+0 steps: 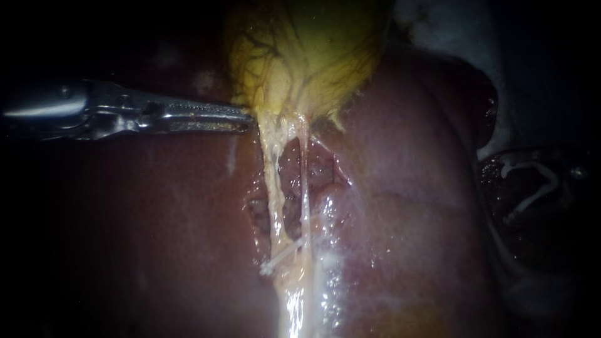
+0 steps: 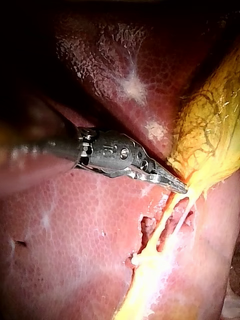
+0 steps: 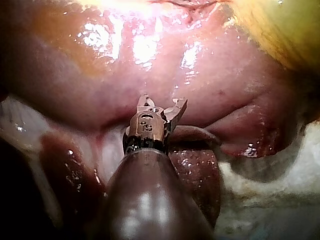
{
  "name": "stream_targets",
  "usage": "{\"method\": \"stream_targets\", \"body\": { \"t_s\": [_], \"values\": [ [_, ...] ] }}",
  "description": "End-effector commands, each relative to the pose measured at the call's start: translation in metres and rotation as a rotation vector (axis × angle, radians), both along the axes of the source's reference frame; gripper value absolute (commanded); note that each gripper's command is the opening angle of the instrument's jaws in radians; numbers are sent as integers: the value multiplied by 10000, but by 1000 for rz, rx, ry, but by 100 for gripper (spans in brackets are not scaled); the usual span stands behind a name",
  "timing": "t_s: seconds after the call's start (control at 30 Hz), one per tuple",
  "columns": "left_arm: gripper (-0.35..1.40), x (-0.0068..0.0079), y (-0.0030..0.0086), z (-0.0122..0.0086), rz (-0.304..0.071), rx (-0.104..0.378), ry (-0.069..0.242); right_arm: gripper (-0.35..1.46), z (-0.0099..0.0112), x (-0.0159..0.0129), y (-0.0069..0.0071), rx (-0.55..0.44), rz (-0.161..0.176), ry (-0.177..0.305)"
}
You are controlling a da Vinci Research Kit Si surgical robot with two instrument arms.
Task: Clipping second clip left tube
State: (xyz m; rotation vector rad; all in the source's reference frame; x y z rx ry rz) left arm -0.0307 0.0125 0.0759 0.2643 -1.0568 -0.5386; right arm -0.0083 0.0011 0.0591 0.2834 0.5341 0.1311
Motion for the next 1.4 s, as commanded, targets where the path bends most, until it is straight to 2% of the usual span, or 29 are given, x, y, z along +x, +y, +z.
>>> {"method": "stream_targets", "body": {
  "t_s": [0.03, 0.23, 0.47, 0.6, 1.0, 1.13, 1.23, 1.33, 1.4],
  "values": [
    [-35, 2, 0, -1, 1, 0, 0, 56, 1, 0, 0, 0, 0, 0],
    [-35, 21, 6, -17, 6, 7, -4, 56, 1, 0, 0, 0, 0, 0],
    [-35, 56, 25, -61, -22, 26, 13, 56, 2, 0, 0, 0, 1, 0],
    [-35, 66, 31, -77, -35, 28, 16, 56, 2, 0, 0, 0, 1, 0],
    [-35, 70, 33, -80, -42, 27, 15, 54, 6, 9, 4, 30, -6, 11],
    [-35, 70, 33, -81, -43, 27, 15, 53, 6, 18, 4, 69, 3, 83],
    [-35, 70, 33, -81, -43, 27, 15, 53, 6, 28, 4, 135, 10, 144],
    [-35, 70, 33, -80, -43, 27, 15, 53, 6, 39, 4, 171, 30, 195],
    [-35, 70, 33, -80, -43, 27, 15, 53, 6, 47, 4, 201, 55, 238]
  ]
}}
